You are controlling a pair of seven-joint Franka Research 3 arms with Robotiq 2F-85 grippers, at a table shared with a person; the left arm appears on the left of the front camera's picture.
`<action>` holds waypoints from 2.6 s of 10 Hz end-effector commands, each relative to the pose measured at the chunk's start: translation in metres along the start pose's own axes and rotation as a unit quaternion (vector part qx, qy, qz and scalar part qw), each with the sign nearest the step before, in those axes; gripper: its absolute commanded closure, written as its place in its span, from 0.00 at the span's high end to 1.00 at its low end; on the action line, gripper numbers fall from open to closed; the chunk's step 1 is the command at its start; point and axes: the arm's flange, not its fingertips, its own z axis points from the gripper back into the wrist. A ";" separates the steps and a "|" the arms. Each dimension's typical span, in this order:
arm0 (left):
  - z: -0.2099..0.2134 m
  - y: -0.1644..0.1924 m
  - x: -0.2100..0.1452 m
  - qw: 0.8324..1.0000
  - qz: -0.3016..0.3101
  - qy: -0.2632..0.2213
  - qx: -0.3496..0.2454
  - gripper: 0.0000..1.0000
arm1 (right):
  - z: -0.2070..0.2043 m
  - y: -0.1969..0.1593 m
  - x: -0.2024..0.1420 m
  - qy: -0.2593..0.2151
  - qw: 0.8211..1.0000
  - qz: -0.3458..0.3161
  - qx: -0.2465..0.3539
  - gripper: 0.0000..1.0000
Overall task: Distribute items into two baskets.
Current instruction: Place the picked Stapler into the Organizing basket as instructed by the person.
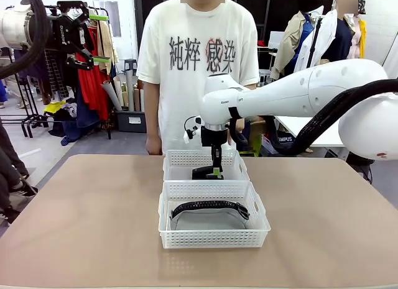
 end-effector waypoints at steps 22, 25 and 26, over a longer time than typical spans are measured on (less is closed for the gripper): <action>0.001 -0.001 -0.001 1.000 0.000 0.000 0.000 1.00 | 0.066 0.019 -0.008 -0.085 0.993 -0.056 0.055 1.00; 0.001 -0.001 -0.001 1.000 0.000 0.000 0.000 1.00 | 0.099 0.036 -0.009 -0.117 0.948 -0.263 0.137 1.00; 0.001 -0.001 -0.001 1.000 0.000 0.000 0.000 1.00 | 0.112 0.042 -0.015 -0.132 0.930 -0.310 0.145 1.00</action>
